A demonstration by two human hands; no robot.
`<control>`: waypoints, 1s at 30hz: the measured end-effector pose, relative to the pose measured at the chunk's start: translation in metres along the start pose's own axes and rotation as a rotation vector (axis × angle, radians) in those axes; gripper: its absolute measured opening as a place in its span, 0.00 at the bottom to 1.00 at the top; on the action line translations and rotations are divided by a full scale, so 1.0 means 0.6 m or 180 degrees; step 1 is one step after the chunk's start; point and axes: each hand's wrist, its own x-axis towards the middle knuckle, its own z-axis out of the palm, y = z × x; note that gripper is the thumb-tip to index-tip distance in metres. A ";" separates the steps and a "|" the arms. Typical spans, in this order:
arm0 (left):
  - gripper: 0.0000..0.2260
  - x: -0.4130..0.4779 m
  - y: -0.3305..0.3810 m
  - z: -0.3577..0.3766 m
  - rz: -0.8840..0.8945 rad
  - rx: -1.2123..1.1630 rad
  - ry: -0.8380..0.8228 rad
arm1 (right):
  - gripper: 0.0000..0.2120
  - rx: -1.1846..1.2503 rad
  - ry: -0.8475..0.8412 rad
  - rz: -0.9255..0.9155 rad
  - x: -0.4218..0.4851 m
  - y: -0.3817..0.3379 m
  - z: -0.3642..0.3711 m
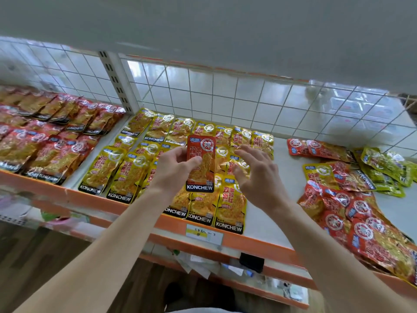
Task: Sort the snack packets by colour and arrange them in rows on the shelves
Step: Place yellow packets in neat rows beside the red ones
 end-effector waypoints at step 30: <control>0.04 -0.131 -0.089 -0.601 0.0202 -0.0493 0.0823 | 0.24 0.0218 -0.0205 -0.0829 -0.080 -0.553 0.283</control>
